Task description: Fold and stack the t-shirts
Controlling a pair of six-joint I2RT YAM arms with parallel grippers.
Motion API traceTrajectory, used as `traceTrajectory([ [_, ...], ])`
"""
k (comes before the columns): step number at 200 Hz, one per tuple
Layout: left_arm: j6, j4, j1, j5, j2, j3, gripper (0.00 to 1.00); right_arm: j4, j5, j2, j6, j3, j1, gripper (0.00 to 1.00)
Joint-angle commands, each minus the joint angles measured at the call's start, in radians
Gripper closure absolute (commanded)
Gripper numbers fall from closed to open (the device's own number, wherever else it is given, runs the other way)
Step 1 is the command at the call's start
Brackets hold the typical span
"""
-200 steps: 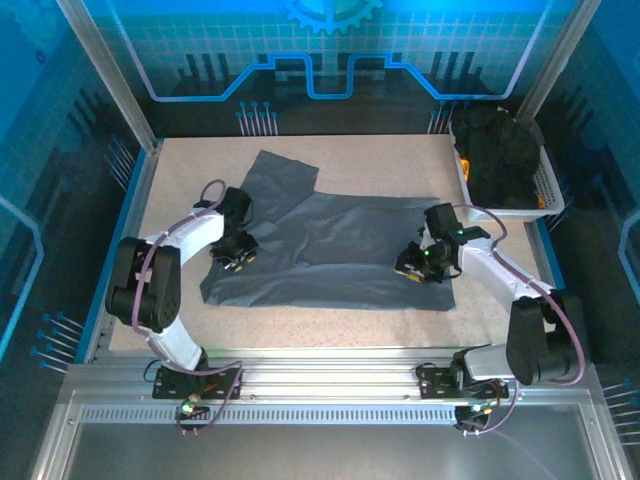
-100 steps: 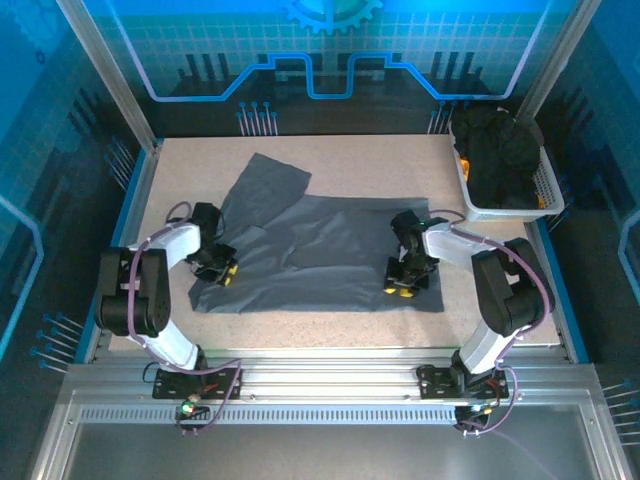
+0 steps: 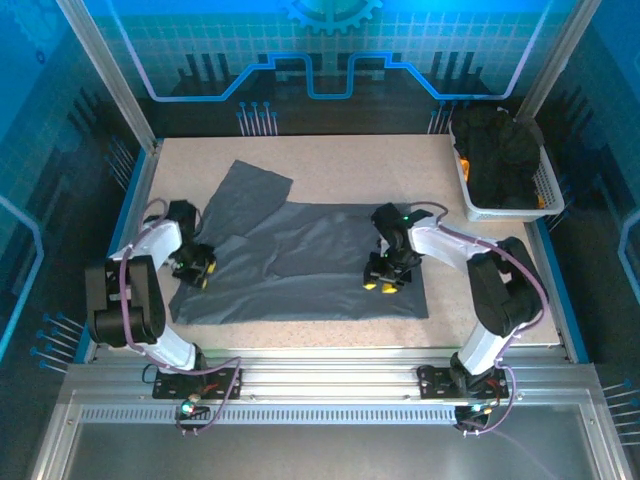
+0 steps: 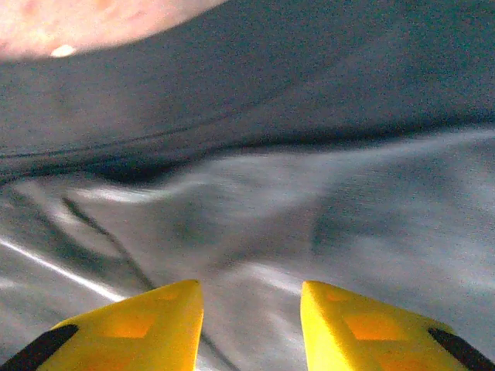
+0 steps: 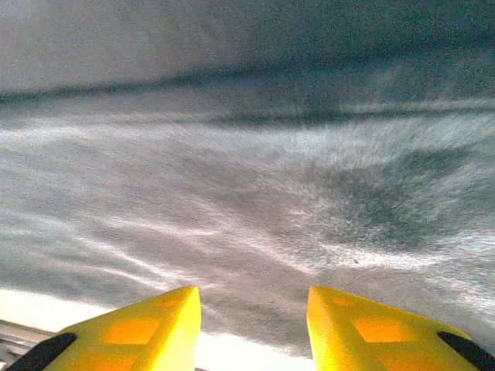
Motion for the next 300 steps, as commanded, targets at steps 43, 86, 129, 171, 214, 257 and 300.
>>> traceTrajectory([
  [43, 0.061, 0.108, -0.078, -0.026, 0.346, 0.535, 0.55, 0.186, -0.03, -0.038, -0.071, 0.223, -0.166, 0.54],
  [86, 0.152, 0.262, -0.062, 0.019, 0.639, 0.88, 0.55, 0.171, -0.037, 0.046, -0.086, 0.394, -0.224, 0.54],
  [129, 0.188, 0.298, -0.031, 0.003, 0.875, 1.184, 0.56, 0.17, -0.024, 0.039, -0.063, 0.381, -0.237, 0.54],
  [171, 0.172, 0.326, -0.014, -0.013, 1.035, 1.369, 0.56, 0.197, -0.008, -0.022, -0.027, 0.292, -0.256, 0.54],
  [214, 0.138, 0.242, -0.032, 0.027, 1.169, 1.547, 0.54, 0.215, -0.006, -0.045, -0.006, 0.239, -0.26, 0.54],
  [257, 0.135, 0.111, -0.063, 0.057, 1.189, 1.552, 0.54, 0.227, -0.026, -0.021, -0.011, 0.256, -0.261, 0.54],
  [300, 0.18, -0.024, -0.105, 0.107, 1.181, 1.549, 0.53, 0.237, -0.051, 0.001, -0.024, 0.274, -0.267, 0.54],
])
